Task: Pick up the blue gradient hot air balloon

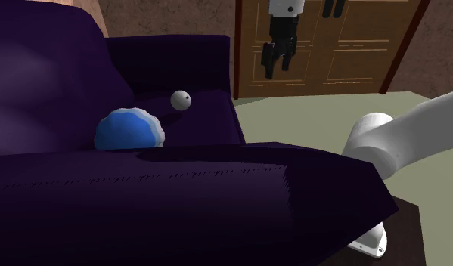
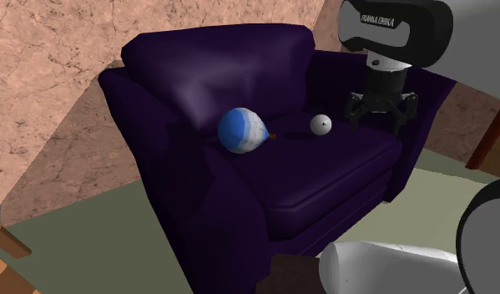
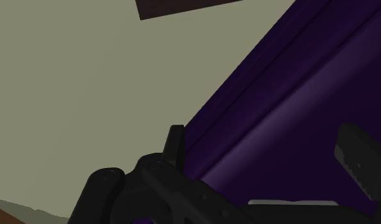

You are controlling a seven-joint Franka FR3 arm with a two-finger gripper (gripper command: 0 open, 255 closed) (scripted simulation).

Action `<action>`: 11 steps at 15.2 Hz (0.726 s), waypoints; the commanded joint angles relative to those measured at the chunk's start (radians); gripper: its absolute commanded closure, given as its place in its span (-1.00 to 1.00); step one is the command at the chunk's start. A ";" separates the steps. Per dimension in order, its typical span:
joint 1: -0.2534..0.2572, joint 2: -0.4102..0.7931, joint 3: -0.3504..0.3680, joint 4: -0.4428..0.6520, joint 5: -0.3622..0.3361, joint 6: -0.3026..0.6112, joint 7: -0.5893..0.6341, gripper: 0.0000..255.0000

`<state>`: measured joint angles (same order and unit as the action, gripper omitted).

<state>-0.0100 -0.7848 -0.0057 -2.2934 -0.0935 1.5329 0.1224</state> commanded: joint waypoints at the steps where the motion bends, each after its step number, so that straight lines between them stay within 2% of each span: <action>1: 0.000 0.000 0.000 0.000 0.000 0.000 0.000 -1.00; 11: 0.004 0.320 0.135 0.132 0.149 0.100 0.298 -1.00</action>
<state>-0.0046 -0.4982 0.1214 -2.1852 0.0445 1.6310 0.3943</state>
